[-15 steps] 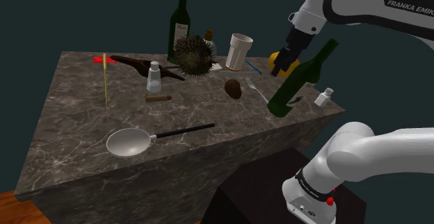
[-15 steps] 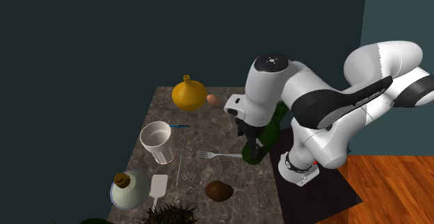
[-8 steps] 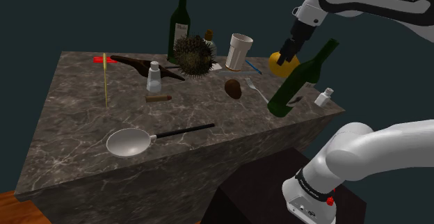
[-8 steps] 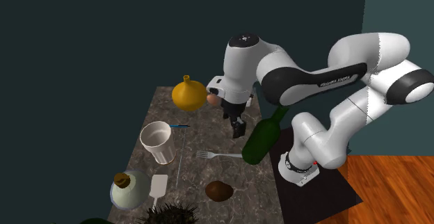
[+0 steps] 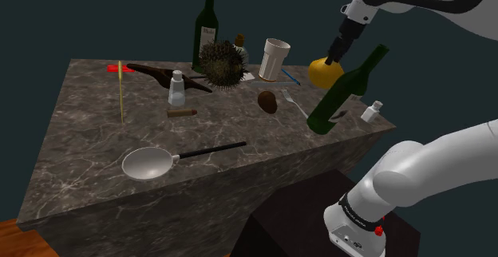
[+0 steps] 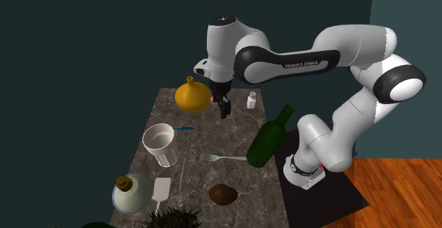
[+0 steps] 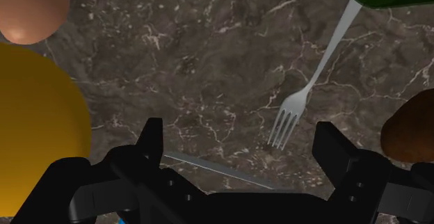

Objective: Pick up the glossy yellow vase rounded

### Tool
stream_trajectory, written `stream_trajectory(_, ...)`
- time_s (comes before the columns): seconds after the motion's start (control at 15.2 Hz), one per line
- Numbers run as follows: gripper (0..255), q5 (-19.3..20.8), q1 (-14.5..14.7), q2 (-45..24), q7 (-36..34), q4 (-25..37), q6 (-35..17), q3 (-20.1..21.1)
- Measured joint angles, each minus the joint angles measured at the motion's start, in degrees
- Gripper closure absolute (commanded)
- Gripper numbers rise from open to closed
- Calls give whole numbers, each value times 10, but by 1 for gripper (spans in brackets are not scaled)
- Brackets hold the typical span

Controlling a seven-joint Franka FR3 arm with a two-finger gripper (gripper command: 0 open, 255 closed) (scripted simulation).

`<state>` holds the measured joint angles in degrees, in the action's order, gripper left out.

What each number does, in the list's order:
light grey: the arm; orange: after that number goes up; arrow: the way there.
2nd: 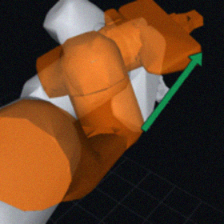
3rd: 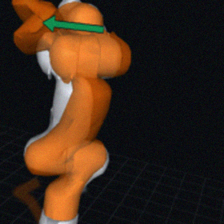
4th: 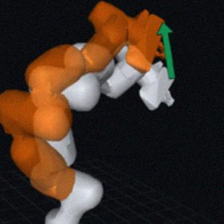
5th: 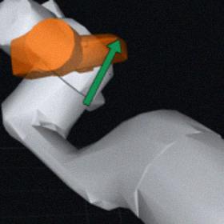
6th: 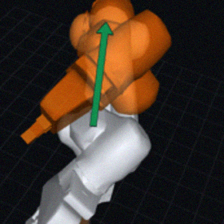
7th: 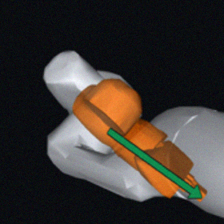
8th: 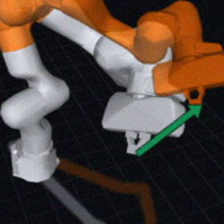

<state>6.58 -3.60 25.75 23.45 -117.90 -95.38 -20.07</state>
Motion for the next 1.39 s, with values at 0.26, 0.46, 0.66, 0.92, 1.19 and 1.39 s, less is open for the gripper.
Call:
stream_trajectory(0.26,0,-10,-2,-69,57,79,11,-43)
stream_trajectory(0.46,0,-26,-7,-124,104,137,17,-77)
stream_trajectory(0.66,0,-55,-17,-195,156,218,38,-113)
stream_trajectory(0.92,0,-112,-48,-300,228,332,66,-152)
stream_trajectory(1.19,0,-177,-104,-408,285,463,113,-170)
stream_trajectory(1.39,0,-185,-113,-422,296,466,104,-171)
